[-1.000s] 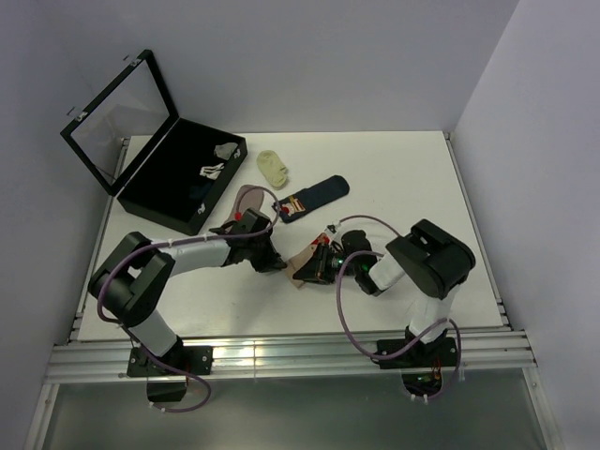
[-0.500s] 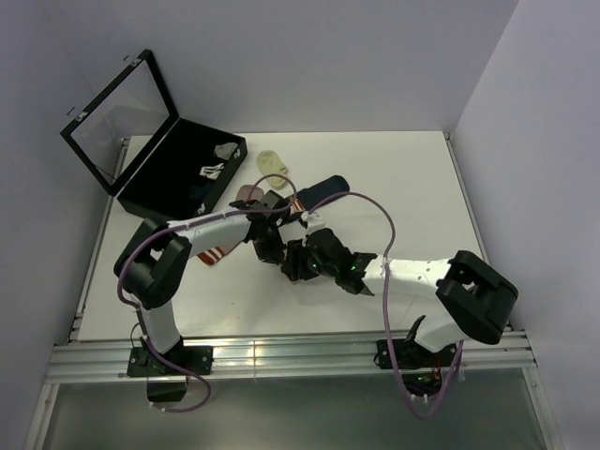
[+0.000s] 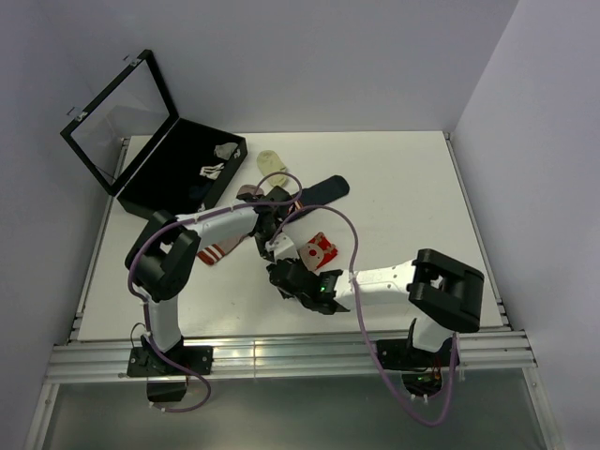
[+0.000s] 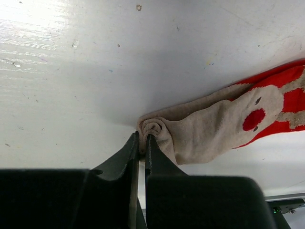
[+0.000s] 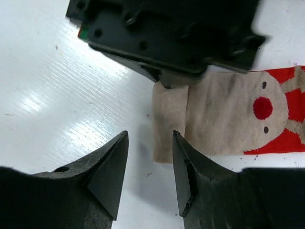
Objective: Roll the socks
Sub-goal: Roll the sock at the center of the board.
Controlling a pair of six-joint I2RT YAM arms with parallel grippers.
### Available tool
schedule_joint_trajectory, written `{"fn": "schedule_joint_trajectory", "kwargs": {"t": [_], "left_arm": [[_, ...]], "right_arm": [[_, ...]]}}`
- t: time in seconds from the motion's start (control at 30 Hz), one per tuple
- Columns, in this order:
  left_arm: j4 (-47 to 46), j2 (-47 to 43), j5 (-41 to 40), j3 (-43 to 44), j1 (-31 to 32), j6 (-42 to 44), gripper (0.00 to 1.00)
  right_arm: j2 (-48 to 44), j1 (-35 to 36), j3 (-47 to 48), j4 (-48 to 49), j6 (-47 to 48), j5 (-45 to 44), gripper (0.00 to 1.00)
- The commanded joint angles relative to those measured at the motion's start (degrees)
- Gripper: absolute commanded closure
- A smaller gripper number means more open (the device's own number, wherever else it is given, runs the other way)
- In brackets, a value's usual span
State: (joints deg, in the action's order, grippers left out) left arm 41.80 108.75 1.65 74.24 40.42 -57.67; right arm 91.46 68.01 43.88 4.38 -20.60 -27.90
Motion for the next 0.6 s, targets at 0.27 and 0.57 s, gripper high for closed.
{"fn": "schedule_joint_trajectory", "kwargs": {"t": [0.27,0.57], "left_arm": [[1.3,0.6,-0.2,0.2,0.3,0.8,1.00],[-4.5,-4.9,-0.4,-4.8,-0.2,-0.6,0.93]], "right_arm": [[9.3,1.8,4.4,-1.9,2.1,-12.0,0.57],[9.5,1.4,0.8,-0.3,0.1,-8.6,1.00]]}}
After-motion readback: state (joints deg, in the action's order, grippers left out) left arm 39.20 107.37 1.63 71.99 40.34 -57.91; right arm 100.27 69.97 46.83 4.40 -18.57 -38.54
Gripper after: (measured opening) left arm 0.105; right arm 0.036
